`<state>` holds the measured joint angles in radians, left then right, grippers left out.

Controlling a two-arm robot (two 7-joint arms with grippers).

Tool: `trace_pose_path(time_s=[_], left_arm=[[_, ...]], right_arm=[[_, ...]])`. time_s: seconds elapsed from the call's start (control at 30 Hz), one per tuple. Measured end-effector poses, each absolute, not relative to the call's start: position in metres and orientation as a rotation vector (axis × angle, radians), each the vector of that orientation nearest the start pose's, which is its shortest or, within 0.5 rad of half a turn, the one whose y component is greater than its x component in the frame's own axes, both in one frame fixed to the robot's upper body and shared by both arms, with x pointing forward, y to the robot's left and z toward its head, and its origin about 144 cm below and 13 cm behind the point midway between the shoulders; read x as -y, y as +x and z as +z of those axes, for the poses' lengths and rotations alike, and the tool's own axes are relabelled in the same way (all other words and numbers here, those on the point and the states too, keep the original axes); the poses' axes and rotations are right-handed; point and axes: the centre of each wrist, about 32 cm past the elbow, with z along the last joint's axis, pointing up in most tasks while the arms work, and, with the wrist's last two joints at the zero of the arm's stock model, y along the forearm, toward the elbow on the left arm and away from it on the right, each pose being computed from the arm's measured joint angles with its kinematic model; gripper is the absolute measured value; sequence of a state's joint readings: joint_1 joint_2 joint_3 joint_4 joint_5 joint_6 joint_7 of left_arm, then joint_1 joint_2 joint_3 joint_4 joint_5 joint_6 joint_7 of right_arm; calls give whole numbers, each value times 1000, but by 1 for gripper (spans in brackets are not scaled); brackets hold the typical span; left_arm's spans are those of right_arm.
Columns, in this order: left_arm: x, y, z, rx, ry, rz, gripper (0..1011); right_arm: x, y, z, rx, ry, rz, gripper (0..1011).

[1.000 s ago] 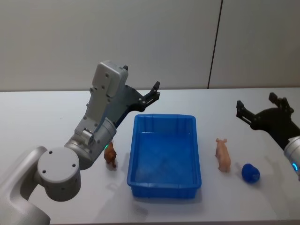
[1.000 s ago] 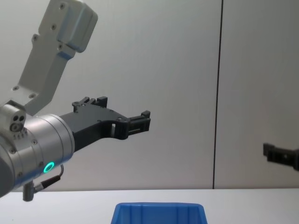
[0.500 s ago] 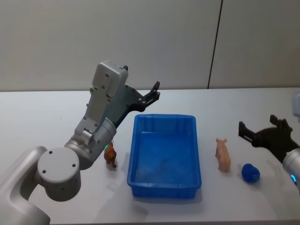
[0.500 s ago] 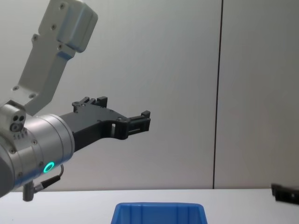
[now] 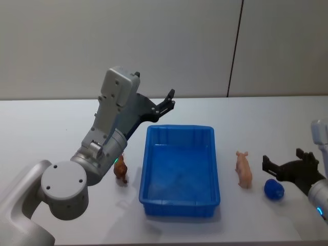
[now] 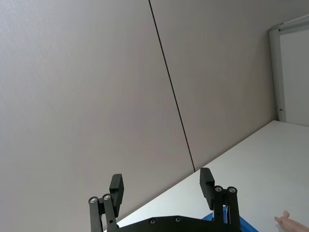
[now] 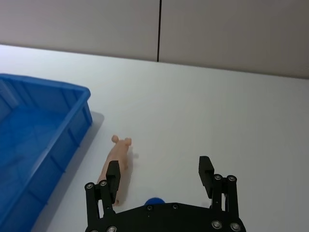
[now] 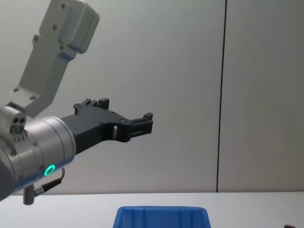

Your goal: Pick up the two dolls from the table and place them into the box.

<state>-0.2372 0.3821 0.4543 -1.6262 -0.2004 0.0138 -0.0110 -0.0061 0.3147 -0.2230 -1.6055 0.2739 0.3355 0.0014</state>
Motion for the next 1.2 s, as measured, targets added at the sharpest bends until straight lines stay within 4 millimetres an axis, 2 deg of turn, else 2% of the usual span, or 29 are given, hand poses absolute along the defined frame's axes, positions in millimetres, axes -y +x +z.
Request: trace_pose_path(time_s=[0.67, 1.2], left_arm=[[-198, 492, 1204, 268, 61, 1124, 1001], [-198, 492, 1204, 268, 61, 1124, 1001]], right_arm=[[251, 443, 1108, -303, -429, -1306, 1001], [260, 450, 1086, -310, -439, -1288, 1001]])
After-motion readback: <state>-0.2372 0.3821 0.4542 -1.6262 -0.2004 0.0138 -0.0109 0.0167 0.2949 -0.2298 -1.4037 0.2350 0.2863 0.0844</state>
